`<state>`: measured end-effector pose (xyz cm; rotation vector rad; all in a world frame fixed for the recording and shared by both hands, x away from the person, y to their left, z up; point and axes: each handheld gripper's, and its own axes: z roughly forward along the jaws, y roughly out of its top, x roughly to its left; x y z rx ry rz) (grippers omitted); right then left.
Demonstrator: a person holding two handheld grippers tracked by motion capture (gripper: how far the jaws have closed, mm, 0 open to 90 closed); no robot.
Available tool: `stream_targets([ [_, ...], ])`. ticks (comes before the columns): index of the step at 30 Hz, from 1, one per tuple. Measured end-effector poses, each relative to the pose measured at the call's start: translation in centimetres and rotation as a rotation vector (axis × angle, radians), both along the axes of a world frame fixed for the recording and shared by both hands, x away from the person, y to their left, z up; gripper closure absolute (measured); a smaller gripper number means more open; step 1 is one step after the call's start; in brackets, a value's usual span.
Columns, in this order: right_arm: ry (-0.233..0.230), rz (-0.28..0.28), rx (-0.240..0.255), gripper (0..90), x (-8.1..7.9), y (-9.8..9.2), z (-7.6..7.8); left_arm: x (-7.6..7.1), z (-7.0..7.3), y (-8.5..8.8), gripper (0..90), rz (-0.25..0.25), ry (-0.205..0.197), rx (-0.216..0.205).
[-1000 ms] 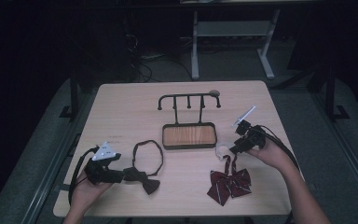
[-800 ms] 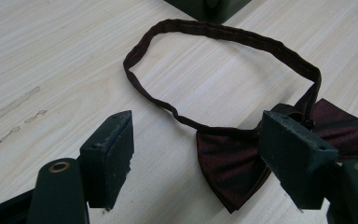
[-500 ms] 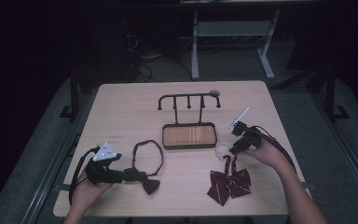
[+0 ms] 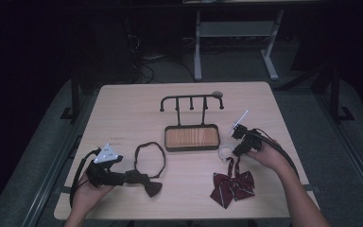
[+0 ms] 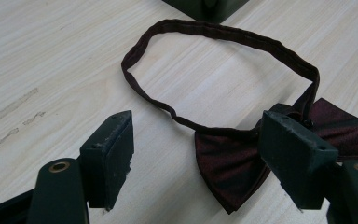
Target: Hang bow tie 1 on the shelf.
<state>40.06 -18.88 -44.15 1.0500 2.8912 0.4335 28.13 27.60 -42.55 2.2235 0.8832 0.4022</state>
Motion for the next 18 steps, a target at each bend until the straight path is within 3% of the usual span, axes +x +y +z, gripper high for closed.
stream_targets([
  [4,-0.008,0.004,-0.011,85.7,0.0,0.0,0.0,0.0,0.0,0.0,27.3,0.001,0.000,0.000],
  [8,-0.007,0.015,-0.009,87.0,-0.2,0.1,0.1,0.0,0.0,-0.1,27.3,0.000,0.000,0.000],
  [18,0.013,0.032,0.063,87.1,-0.8,-0.8,1.2,0.0,0.0,-0.2,27.3,-0.003,0.002,0.003],
])
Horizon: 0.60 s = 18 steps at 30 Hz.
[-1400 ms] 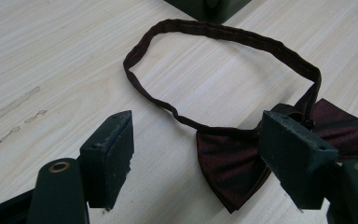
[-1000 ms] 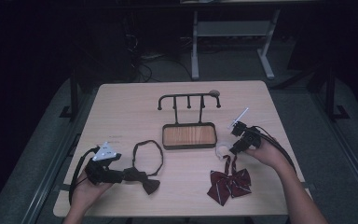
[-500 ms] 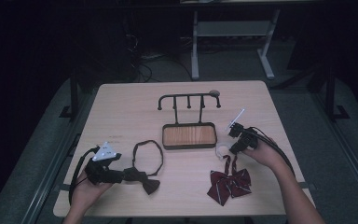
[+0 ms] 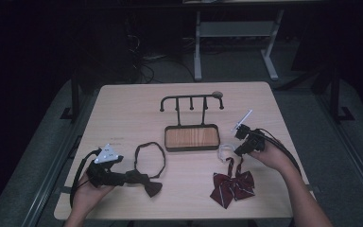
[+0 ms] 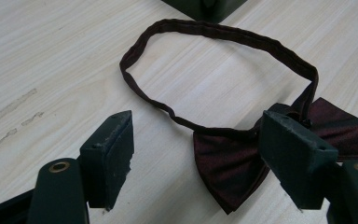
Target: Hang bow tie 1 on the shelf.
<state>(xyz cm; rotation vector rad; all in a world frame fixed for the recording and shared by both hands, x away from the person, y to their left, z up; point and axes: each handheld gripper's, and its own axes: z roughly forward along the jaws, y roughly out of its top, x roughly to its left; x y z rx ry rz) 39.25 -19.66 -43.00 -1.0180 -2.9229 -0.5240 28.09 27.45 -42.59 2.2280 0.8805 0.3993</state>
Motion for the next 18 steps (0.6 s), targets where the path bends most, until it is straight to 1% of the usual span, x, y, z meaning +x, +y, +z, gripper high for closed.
stream_targets([
  [1,0.000,0.000,0.000,87.1,0.0,0.0,0.0,0.0,0.0,0.0,27.3,0.000,0.000,0.000],
  [2,0.002,0.015,0.028,87.1,-0.3,-0.1,0.4,0.0,0.0,0.0,27.3,-0.001,0.000,0.001],
  [4,-0.002,0.022,0.054,87.1,-0.6,-0.3,0.9,0.0,0.0,0.0,27.3,0.000,0.001,-0.001],
  [5,-0.002,0.022,0.054,87.1,-0.6,-0.3,0.9,0.0,0.0,0.0,27.3,0.000,0.001,-0.001],
  [6,-0.005,0.025,0.076,87.1,-0.9,-0.4,1.3,0.0,0.0,-0.1,27.3,0.000,0.000,-0.002],
  [7,-0.005,0.025,0.076,87.1,-0.9,-0.4,1.3,0.0,0.0,-0.1,27.3,0.000,0.000,-0.002],
  [8,-0.007,0.034,0.078,87.1,-1.0,-0.6,1.7,0.0,-0.1,-0.1,27.3,0.001,-0.002,-0.003],
  [9,-0.017,0.040,0.065,87.1,-1.1,-0.6,1.8,0.0,-0.1,-0.1,27.3,0.001,-0.002,-0.003],
  [11,-0.024,0.046,0.063,87.1,-1.2,-0.6,2.0,0.0,-0.1,-0.1,27.3,0.000,0.001,0.001],
  [12,-0.033,0.055,0.066,87.0,-1.4,-0.7,2.4,0.0,-0.1,-0.1,27.4,0.000,0.005,0.004],
  [13,-0.033,0.055,0.066,87.0,-1.4,-0.7,2.4,0.0,-0.1,-0.1,27.3,0.000,0.005,0.004],
  [14,-0.037,0.075,0.073,86.8,-1.6,-0.8,2.8,0.0,-0.1,-0.1,27.3,0.000,0.003,0.004],
  [15,-0.037,0.075,0.073,86.8,-1.6,-0.8,2.8,0.0,-0.1,-0.1,27.3,0.000,0.003,0.004],
  [17,-0.053,0.092,0.069,86.7,-1.9,-0.8,3.4,0.0,-0.1,-0.1,27.3,0.002,-0.001,0.000],
  [18,-0.059,0.091,0.078,86.7,-2.0,-0.9,3.7,0.1,-0.1,-0.1,27.3,0.002,0.001,0.000],
])
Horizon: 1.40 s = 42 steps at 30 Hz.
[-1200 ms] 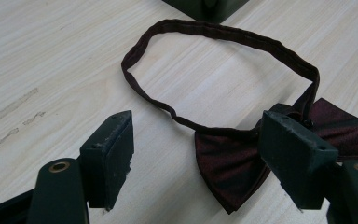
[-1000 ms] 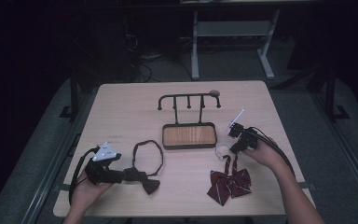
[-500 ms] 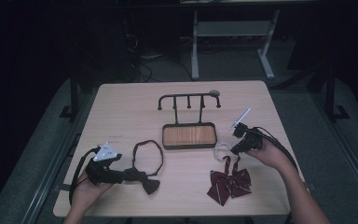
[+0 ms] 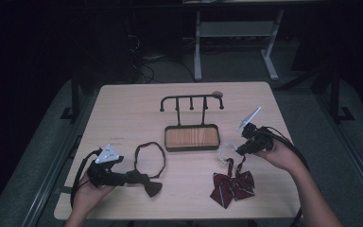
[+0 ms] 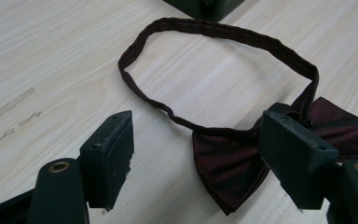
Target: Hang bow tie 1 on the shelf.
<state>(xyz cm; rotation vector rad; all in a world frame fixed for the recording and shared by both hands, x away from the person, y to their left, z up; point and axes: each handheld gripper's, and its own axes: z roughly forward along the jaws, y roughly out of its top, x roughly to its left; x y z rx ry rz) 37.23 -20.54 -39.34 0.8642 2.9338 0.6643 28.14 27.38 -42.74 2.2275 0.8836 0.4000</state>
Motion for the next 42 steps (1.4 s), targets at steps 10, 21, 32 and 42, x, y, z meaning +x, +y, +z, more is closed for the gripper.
stream_targets([
  [10,-0.016,0.056,0.039,86.6,-0.6,0.1,2.1,0.0,0.1,0.2,27.3,0.008,-0.005,-0.004],
  [21,-0.050,0.090,0.044,86.6,-0.9,0.6,4.2,0.0,0.1,0.2,27.3,0.008,-0.005,-0.003],
  [32,-0.075,0.111,0.039,86.6,-0.9,0.8,6.1,0.0,0.1,0.2,27.3,0.006,-0.003,-0.003],
  [42,-0.096,0.125,0.031,86.7,-0.9,1.1,7.5,0.0,0.1,0.2,27.3,0.008,-0.003,-0.008],
])
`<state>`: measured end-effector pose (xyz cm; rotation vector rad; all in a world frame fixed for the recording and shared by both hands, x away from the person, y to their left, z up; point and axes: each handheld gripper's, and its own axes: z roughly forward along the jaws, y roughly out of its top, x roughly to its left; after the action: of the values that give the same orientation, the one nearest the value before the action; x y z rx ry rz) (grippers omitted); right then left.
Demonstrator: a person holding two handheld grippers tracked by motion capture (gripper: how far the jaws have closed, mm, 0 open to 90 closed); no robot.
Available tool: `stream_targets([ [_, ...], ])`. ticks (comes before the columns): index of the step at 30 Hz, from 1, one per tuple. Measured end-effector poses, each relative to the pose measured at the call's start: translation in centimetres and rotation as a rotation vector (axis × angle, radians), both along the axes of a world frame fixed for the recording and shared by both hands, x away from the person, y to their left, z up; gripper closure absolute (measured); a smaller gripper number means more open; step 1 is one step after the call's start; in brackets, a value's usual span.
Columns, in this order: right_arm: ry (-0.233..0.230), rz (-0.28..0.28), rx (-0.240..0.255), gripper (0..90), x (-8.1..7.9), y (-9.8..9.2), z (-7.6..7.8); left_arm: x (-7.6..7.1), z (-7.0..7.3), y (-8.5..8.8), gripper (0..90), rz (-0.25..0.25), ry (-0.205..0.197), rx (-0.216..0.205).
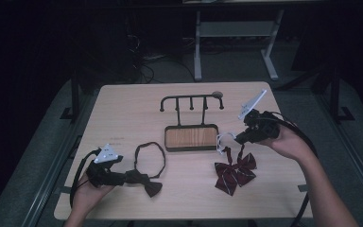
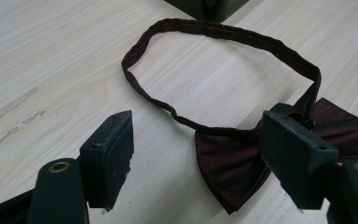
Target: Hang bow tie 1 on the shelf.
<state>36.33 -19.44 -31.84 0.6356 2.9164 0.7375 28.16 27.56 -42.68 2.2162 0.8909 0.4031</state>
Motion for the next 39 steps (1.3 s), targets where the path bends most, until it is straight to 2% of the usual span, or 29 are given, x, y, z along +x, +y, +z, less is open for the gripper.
stream_targets([
  [9,-0.005,0.010,0.003,86.7,0.3,0.3,0.8,0.0,0.0,0.0,27.2,-0.004,0.003,0.000],
  [11,-0.012,0.012,0.005,86.6,0.4,0.4,1.3,0.0,0.1,0.1,27.1,-0.008,0.000,0.010],
  [17,-0.030,0.009,0.022,86.6,0.5,0.4,2.6,0.0,0.0,0.0,27.1,-0.006,0.002,0.001],
  [22,-0.032,0.005,0.011,86.7,1.0,0.6,3.1,0.0,0.0,0.0,27.2,-0.006,0.002,0.003],
  [39,-0.037,0.011,0.016,86.6,2.1,1.5,3.7,0.0,-0.1,-0.2,27.1,-0.012,0.004,0.004],
])
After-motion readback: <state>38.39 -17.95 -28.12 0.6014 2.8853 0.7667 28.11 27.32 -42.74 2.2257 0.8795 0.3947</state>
